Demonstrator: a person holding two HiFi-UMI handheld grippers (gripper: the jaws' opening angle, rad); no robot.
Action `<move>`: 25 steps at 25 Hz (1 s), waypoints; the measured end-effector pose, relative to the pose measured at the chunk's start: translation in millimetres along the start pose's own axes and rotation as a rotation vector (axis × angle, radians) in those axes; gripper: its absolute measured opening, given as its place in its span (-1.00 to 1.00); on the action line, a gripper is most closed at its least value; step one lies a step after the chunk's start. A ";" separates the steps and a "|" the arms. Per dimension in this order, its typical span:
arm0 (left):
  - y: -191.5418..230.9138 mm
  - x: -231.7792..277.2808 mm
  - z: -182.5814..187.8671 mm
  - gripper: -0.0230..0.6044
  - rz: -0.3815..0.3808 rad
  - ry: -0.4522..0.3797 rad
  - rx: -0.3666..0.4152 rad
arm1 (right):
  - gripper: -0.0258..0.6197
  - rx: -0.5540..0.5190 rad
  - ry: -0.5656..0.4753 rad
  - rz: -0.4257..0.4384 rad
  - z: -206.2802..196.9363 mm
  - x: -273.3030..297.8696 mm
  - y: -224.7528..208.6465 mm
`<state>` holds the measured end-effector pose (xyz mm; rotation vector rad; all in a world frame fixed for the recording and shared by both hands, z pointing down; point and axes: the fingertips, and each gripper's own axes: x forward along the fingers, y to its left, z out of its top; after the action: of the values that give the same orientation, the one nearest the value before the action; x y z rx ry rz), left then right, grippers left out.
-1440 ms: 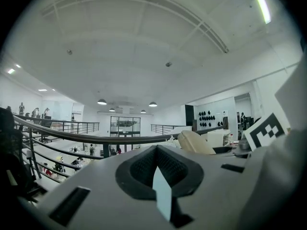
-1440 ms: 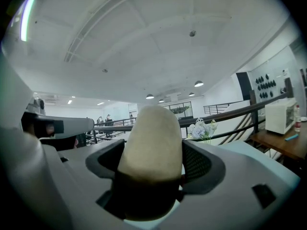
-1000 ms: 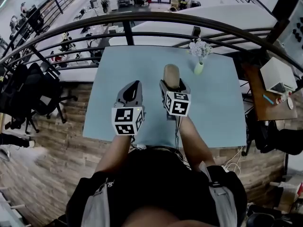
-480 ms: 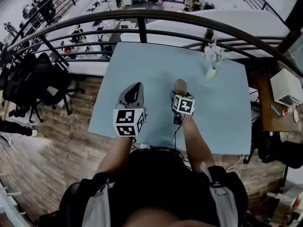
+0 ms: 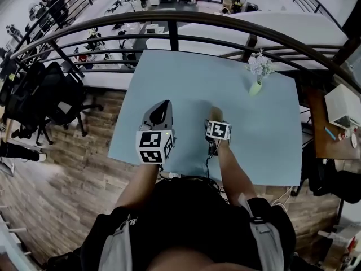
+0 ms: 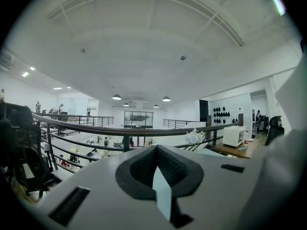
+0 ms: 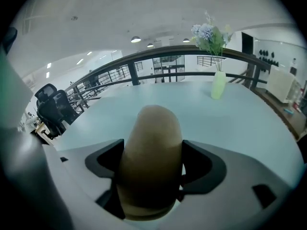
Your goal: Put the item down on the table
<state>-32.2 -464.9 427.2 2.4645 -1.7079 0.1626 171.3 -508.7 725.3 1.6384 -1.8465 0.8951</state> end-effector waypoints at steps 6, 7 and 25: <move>0.8 3.2 1.4 -0.90 -0.006 0.000 0.006 | 0.28 0.038 0.065 -0.007 -16.7 10.3 -3.0; 1.5 3.5 1.9 -0.90 -0.006 -0.002 0.006 | 0.28 0.043 0.079 -0.005 -19.7 11.4 -2.5; -1.9 6.8 1.5 -0.90 -0.014 0.000 -0.002 | 0.29 0.028 0.165 0.017 -44.9 22.6 0.9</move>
<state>-28.0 -470.8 426.8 2.4754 -1.6893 0.1591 164.9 -489.4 771.3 1.5182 -1.7448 1.0353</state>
